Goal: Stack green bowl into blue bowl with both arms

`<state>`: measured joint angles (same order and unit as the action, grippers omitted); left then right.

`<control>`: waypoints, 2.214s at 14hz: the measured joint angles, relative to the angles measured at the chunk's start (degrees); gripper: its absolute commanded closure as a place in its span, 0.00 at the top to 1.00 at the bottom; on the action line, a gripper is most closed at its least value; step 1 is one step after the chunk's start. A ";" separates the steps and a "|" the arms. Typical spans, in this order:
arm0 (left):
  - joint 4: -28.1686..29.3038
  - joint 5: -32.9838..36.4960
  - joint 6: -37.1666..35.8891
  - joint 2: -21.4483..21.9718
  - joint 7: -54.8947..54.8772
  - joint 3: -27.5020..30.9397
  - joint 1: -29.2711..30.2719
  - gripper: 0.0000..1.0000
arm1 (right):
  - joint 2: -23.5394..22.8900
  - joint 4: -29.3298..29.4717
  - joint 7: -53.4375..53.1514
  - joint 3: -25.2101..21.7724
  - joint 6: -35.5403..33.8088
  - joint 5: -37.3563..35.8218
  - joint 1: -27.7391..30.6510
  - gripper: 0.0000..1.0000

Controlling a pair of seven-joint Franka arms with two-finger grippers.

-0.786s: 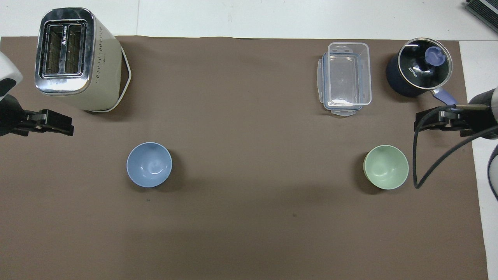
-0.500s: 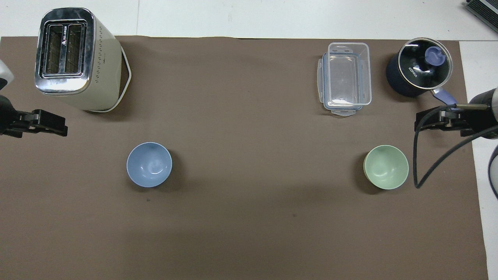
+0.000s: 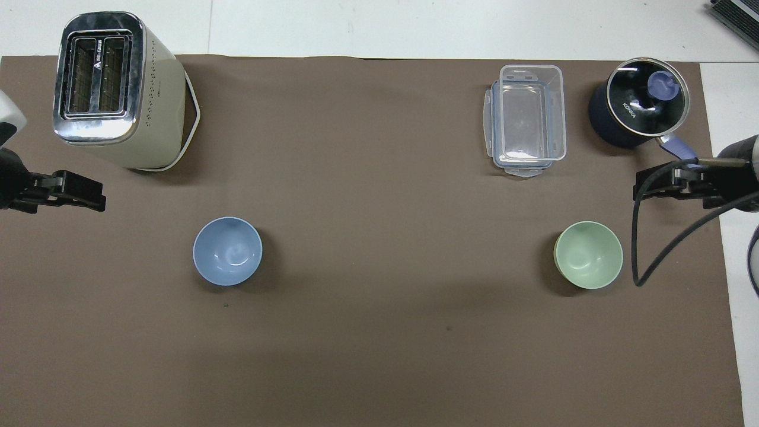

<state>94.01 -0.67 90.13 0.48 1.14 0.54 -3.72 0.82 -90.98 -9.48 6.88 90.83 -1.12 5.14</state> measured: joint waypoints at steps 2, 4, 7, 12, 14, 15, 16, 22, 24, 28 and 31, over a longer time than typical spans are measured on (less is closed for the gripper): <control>1.63 0.00 0.70 0.69 0.00 -0.12 0.00 1.00 | 0.00 0.00 0.00 0.00 0.00 0.00 0.00 1.00; 4.55 0.00 3.28 1.54 0.00 -0.41 -0.01 1.00 | 0.00 0.00 0.00 0.00 -0.01 0.02 0.00 1.00; 10.07 0.00 8.39 2.81 0.00 -0.91 -0.17 1.00 | -0.02 0.00 0.00 0.00 -0.02 0.03 0.00 1.00; 16.90 -0.01 15.00 3.66 0.28 -1.57 -2.10 1.00 | -0.02 0.00 0.00 -0.01 -0.02 0.04 0.07 1.00; 20.29 -0.01 19.20 3.74 1.96 -1.64 -3.50 1.00 | -0.02 0.00 0.00 -0.01 -0.02 0.04 0.17 1.00; 22.13 -0.01 21.50 3.75 3.06 -1.69 -4.27 1.00 | -0.02 0.00 0.00 -0.01 -0.02 0.07 0.23 1.00; 24.05 -0.01 23.79 3.75 4.16 -1.71 -5.12 1.00 | -0.03 0.00 0.00 -0.01 -0.02 0.08 0.26 1.00; 35.01 -0.01 37.41 3.64 5.47 -1.77 -6.98 1.00 | -0.03 0.00 0.00 -0.01 -0.02 0.15 0.29 1.00; 39.55 -0.01 42.87 3.37 5.49 -1.77 -7.34 1.00 | -0.03 0.00 0.00 -0.01 -0.02 0.16 0.29 1.00; 45.02 -0.01 49.71 2.32 5.49 -1.76 -7.62 0.82 | -0.03 0.00 0.00 -0.01 -0.02 0.18 0.29 1.00; 45.62 -0.03 51.21 0.94 7.33 -1.81 -8.87 0.00 | -0.03 0.00 0.00 -0.01 -0.02 0.18 0.29 1.00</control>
<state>139.64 -0.70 141.34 1.42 8.47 -1.27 -12.59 0.79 -90.98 -9.48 6.88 90.81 -0.93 5.44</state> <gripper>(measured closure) 0.225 0.000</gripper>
